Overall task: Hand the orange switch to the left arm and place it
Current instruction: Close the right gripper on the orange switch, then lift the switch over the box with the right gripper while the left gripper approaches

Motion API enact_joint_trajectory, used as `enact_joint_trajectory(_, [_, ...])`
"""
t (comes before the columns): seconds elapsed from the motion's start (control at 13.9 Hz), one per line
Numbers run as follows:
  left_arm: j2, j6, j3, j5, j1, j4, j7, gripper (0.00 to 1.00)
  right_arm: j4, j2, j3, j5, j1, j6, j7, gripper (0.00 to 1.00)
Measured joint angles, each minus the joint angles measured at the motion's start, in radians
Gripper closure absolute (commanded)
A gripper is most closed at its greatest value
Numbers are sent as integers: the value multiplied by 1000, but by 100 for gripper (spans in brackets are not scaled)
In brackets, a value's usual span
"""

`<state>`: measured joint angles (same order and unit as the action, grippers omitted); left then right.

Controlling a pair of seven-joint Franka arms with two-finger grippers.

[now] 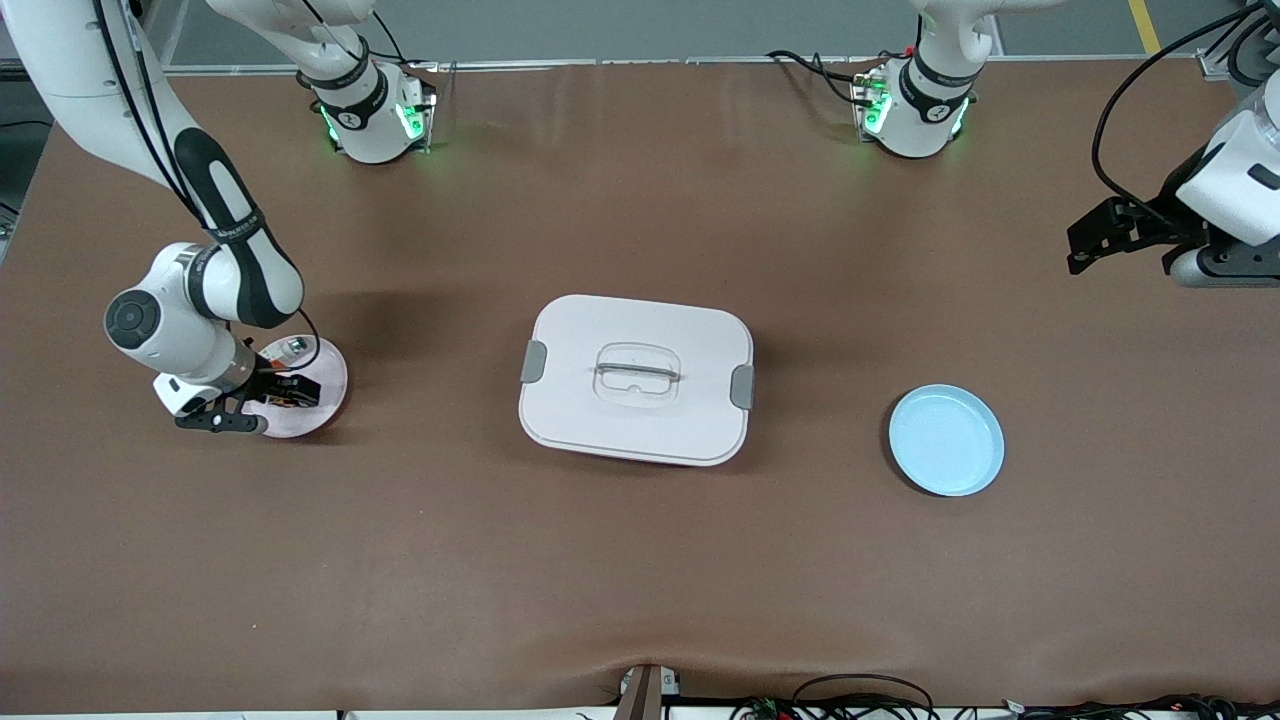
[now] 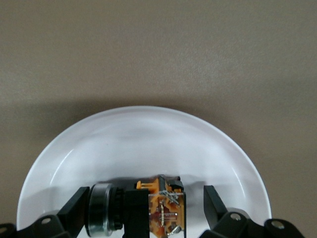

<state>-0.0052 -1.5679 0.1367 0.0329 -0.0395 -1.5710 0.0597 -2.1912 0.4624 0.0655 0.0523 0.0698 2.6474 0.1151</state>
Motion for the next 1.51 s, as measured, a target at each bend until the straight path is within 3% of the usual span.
enact_joint_trajectory(0.07, [1,0,0,0,0,0,0,0,-4,1,0,0,0,1,0,9])
enact_joint_trajectory(0.29, [2,0,0,0,0,0,0,0,-5,0,-1,1,0,1,-1,65])
enact_joint_trajectory(0.36, [2,0,0,0,0,0,-1,0,-5,-2,-1,1,0,2,-1,74])
enact_joint_trajectory(0.72, [3,0,0,0,0,0,-1,0,-4,-3,-2,1,0,-4,-1,76])
enact_joint_trajectory(0.86, [4,0,0,0,0,0,-1,0,4,-12,-4,1,-5,-65,-1,76])
enact_joint_trajectory(1.29, [6,-1,0,0,0,0,-1,0,127,-156,-6,1,-59,-442,-12,76])
enact_joint_trajectory(1.51, [14,-9,0,0,0,0,-2,0,216,-229,-8,-23,-110,-684,-144,76])
